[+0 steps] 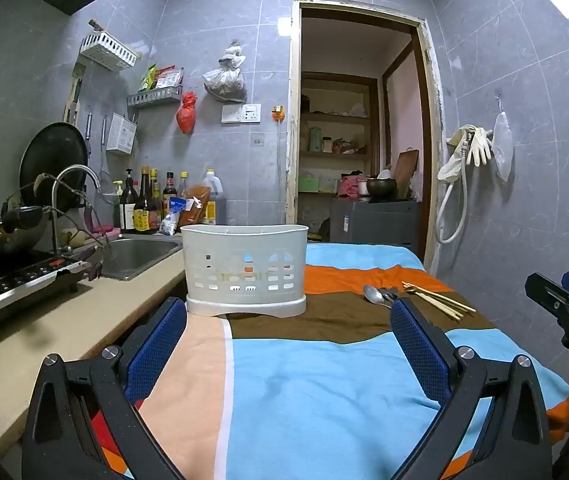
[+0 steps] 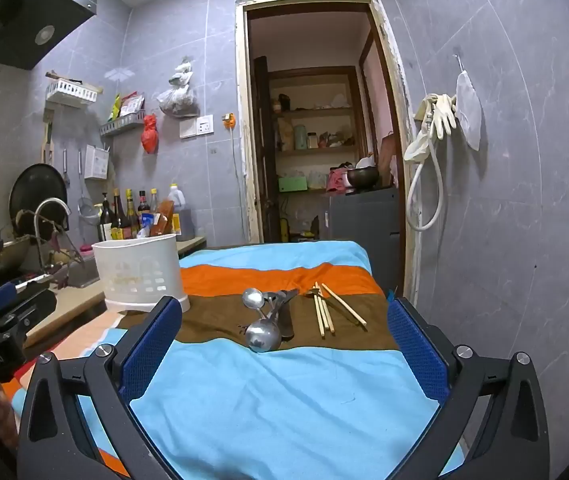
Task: Organize utensils
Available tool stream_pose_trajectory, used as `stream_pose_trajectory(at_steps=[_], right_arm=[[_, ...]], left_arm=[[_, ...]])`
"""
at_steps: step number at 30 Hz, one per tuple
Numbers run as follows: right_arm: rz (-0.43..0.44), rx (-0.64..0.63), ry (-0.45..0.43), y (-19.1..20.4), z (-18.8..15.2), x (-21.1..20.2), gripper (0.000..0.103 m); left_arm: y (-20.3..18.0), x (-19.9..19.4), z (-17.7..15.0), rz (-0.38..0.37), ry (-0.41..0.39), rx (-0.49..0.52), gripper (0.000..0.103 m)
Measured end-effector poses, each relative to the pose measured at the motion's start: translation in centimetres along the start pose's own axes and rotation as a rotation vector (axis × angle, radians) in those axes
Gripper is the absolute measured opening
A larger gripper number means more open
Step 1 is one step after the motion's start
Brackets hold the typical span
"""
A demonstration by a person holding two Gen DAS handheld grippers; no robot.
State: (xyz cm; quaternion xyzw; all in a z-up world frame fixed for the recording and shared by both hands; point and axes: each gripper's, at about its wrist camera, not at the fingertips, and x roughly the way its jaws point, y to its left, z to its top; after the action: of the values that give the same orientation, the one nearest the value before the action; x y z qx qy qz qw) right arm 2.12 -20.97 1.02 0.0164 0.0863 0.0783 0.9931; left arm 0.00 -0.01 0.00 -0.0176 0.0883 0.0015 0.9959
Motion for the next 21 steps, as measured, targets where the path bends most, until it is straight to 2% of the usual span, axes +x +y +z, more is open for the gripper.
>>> stream_pose_trajectory(at_steps=[21], right_arm=[[0.001, 0.008, 0.003, -0.05, 0.00, -0.03, 0.103]], left_arm=[[0.32, 0.09, -0.52, 0.003, 0.005, 0.000, 0.100]])
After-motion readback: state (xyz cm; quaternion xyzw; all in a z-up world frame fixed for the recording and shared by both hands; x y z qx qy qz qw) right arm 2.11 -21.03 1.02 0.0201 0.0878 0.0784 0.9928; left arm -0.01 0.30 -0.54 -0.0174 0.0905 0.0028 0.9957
